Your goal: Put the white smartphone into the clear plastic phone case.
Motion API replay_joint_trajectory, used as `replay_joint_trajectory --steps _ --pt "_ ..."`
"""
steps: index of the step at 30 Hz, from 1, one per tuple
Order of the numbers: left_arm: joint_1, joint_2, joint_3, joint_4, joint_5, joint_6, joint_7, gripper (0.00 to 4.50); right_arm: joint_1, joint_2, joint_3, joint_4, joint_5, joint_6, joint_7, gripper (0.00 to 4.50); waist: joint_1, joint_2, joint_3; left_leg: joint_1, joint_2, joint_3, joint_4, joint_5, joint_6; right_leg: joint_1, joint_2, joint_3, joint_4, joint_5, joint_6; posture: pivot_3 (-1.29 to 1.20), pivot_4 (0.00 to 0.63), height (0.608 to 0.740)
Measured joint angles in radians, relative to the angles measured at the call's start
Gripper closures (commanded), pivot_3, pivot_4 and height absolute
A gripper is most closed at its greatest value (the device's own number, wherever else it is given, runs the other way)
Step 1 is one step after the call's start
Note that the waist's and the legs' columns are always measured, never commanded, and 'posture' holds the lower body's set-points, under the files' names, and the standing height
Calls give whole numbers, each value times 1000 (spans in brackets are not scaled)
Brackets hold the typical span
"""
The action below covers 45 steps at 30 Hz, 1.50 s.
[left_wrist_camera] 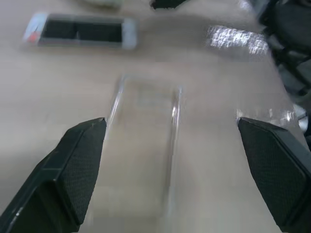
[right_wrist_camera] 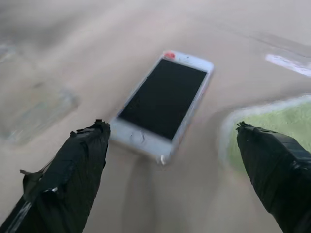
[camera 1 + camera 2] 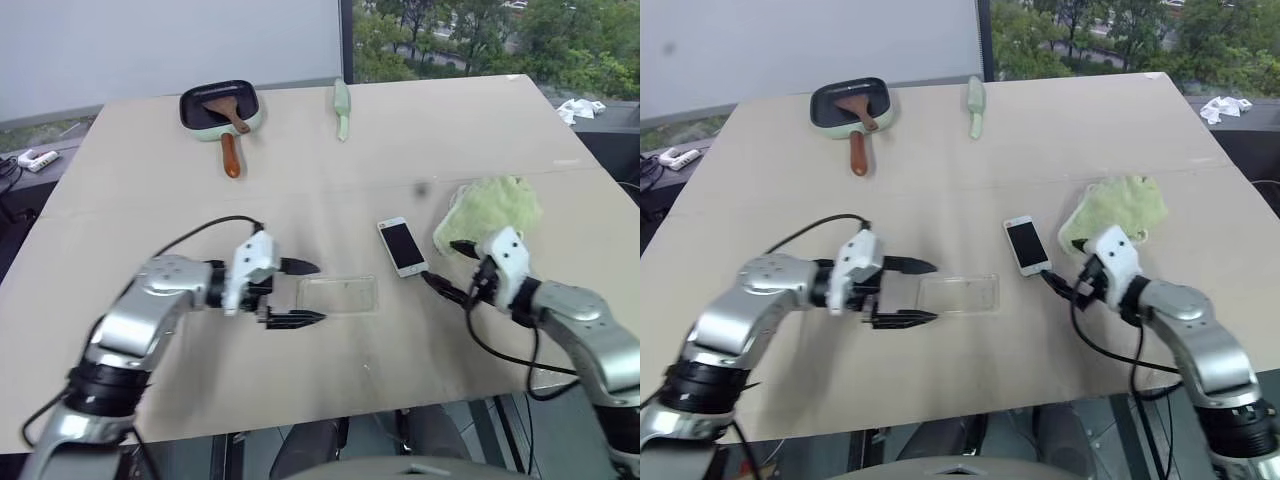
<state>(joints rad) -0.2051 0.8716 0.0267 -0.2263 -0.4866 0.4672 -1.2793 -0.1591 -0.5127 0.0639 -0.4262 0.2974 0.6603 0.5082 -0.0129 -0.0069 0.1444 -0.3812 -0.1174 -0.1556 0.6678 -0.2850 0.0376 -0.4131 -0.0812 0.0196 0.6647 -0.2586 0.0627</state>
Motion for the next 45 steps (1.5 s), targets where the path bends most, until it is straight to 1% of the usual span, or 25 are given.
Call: replay_joint_trajectory --steps 2,4,7,12,17,23,25,30,31,32,33,34,37,41,45 --pt "57 53 71 -32 -71 51 -32 76 -43 44 25 -12 -21 70 -68 0 6 0 0 0 -1 -1 0 0 0 0 -1 -1 -1 0 0 0 150 740" --pt "85 75 124 -47 -126 89 -50 76 -74 68 52 -24 -24 129 -98 0 9 0 0 -1 -1 -1 0 0 0 0 0 -1 -1 0 0 0 150 740" --pt "100 100 179 -61 -164 103 -59 76 -104 109 93 -50 -32 219 -148 0 6 0 0 0 -1 -1 -1 0 0 0 0 -1 -1 0 0 0 150 740" --pt "122 111 223 -77 -176 107 -46 76 -111 140 119 -56 -53 342 -208 0 2 1 0 0 -1 -1 -1 0 0 0 0 -1 -1 0 0 0 150 740" --pt "129 106 260 -99 -149 69 28 76 -130 143 126 -56 -72 427 -240 0 0 1 0 0 -1 0 -1 0 0 0 0 0 -1 0 0 0 150 740" --pt "123 101 279 -102 -98 26 113 76 -155 183 130 -56 -76 473 -257 0 -1 1 0 0 0 0 -1 0 0 -1 0 0 -1 0 0 0 150 740" --pt "124 100 279 -106 -86 20 134 76 -165 195 149 -53 -86 487 -267 0 -1 1 0 0 0 0 -2 0 0 -1 0 0 -1 0 0 0 150 740" --pt "133 88 284 -137 -96 29 169 76 -169 200 156 -47 -97 498 -283 0 -1 0 0 0 0 0 -2 0 0 0 0 0 -1 0 0 0 150 740" --pt "133 87 286 -149 -102 31 173 0 -169 202 155 -46 -98 499 -286 513 -1 0 0 0 0 0 -2 0 0 0 0 0 -1 0 0 0 150 740" --pt "134 87 289 -160 -108 35 173 0 -169 202 155 -46 -99 500 -290 827 -1 0 0 1 0 0 -1 0 0 0 0 0 -1 0 0 0 150 740" --pt "137 87 293 -164 -112 40 174 0 -169 202 154 -48 -99 501 -292 1287 0 0 0 1 0 0 -1 0 0 0 0 0 -1 0 0 0 150 740" --pt "140 87 299 -165 -116 45 175 0 -169 200 154 -52 -101 502 -292 1563 0 0 0 1 0 0 -2 0 0 0 0 0 -1 0 0 0 150 740" --pt "154 87 309 -165 -117 48 174 0 -168 194 154 -59 -103 503 -292 1663 0 -1 -1 2 0 0 -1 0 0 1 0 0 -1 0 0 0 150 740" --pt "169 87 315 -165 -117 49 172 0 -167 190 154 -62 -106 505 -292 1669 0 -1 -1 2 0 0 -1 0 0 1 0 0 -1 0 0 0 150 740" --pt "177 87 315 -165 -117 50 171 0 -168 164 155 -47 -106 463 -270 1672 1 -1 -1 1 0 0 -1 0 0 1 0 0 -1 0 0 0 150 740"
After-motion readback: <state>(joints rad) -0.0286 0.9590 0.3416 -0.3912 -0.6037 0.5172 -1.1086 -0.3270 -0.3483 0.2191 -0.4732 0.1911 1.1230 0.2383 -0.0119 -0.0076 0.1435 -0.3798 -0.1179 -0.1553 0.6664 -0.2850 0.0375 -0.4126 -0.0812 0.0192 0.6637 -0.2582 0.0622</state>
